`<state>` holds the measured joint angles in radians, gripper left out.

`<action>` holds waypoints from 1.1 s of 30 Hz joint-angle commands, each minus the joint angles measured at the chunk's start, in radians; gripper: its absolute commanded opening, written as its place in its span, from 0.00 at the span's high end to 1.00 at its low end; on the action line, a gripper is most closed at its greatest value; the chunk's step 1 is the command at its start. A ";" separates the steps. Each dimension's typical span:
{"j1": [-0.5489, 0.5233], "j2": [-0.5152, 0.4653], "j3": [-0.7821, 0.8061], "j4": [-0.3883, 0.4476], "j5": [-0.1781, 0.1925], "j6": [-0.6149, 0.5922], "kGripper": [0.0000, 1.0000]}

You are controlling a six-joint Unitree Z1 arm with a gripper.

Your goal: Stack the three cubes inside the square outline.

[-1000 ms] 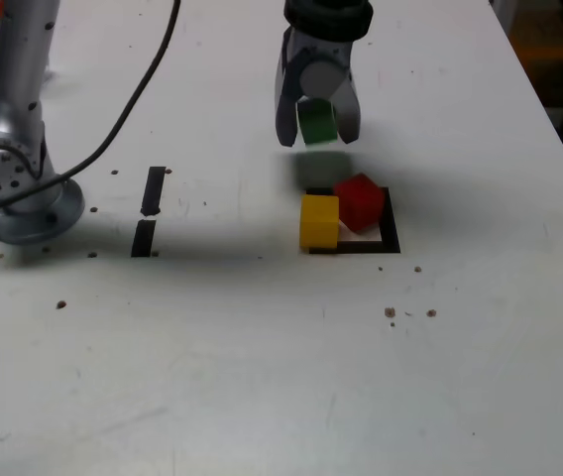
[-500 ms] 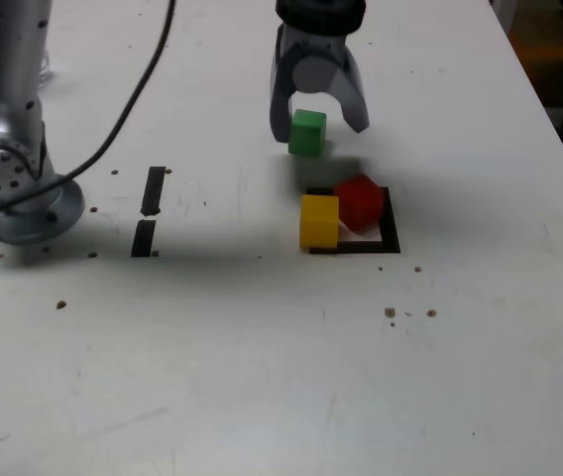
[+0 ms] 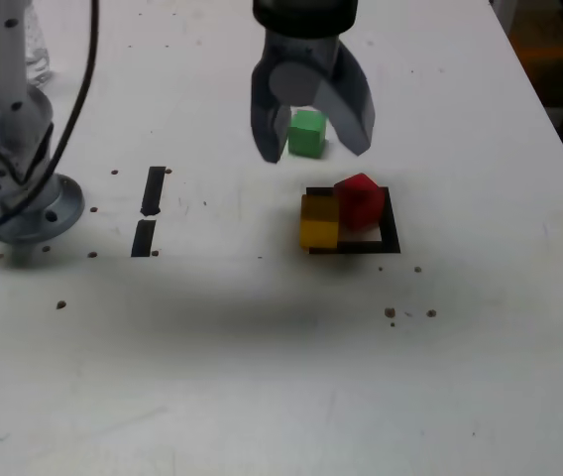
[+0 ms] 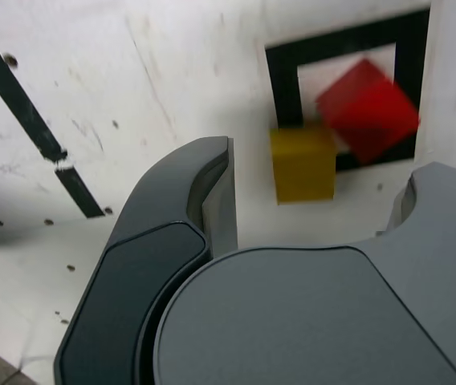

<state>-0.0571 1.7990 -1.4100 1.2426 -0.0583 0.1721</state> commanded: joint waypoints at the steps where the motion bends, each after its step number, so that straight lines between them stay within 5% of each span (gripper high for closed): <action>1: -0.020 -0.012 0.014 0.001 -0.008 -0.015 0.20; 16: -0.149 0.015 0.091 -0.026 -0.058 -0.031 0.20; 33: -0.170 0.122 0.078 -0.093 -0.076 -0.024 0.20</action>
<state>-0.2259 1.9134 -1.3285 1.1532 -0.1316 0.1466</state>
